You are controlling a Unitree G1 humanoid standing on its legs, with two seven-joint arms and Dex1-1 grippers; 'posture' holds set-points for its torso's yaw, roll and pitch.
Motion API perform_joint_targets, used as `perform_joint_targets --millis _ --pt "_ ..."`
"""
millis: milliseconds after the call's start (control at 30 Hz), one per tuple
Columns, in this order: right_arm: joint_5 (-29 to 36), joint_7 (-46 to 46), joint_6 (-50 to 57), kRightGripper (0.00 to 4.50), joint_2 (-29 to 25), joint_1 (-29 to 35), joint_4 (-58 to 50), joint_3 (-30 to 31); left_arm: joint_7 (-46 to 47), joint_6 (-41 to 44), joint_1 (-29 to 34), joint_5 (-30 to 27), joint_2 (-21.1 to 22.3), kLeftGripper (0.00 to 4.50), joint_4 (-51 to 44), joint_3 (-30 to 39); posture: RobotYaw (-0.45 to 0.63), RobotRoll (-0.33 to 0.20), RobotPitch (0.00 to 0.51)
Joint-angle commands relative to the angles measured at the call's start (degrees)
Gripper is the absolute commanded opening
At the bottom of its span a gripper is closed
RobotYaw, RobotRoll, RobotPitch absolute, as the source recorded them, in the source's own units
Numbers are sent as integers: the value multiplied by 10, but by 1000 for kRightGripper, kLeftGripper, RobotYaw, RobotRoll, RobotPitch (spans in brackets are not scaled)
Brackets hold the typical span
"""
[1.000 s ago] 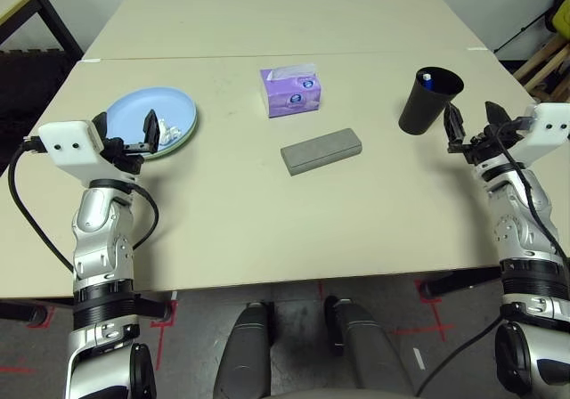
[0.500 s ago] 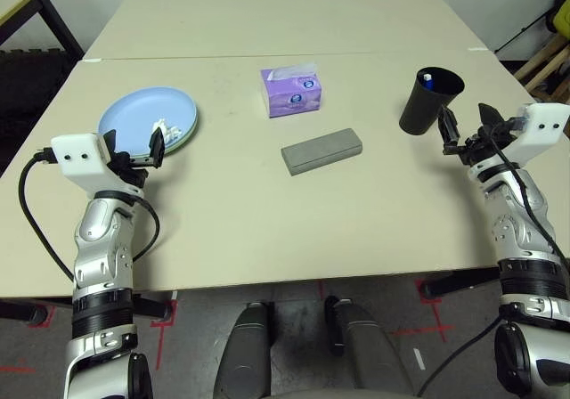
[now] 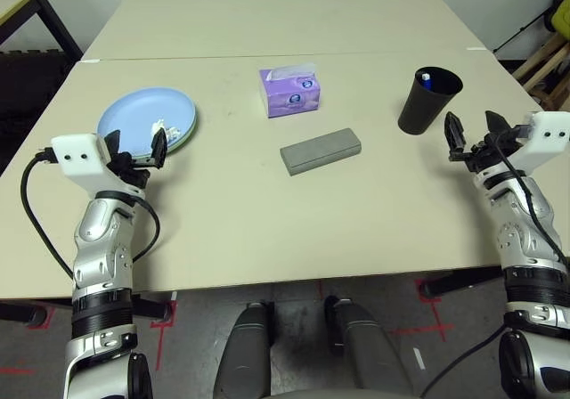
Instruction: Organize and tidy the items on the table.
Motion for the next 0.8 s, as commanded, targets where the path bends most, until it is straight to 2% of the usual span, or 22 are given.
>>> perform_joint_targets --millis 33,800 --pt "-4 -2 -2 4474 0 -1 -2 -1 -2 5 6 -6 2 4500 -4 4 99 0 149" --pt "-7 -6 0 4474 2 -4 -9 5 -2 3 0 -4 2 4500 -2 2 93 0 152"
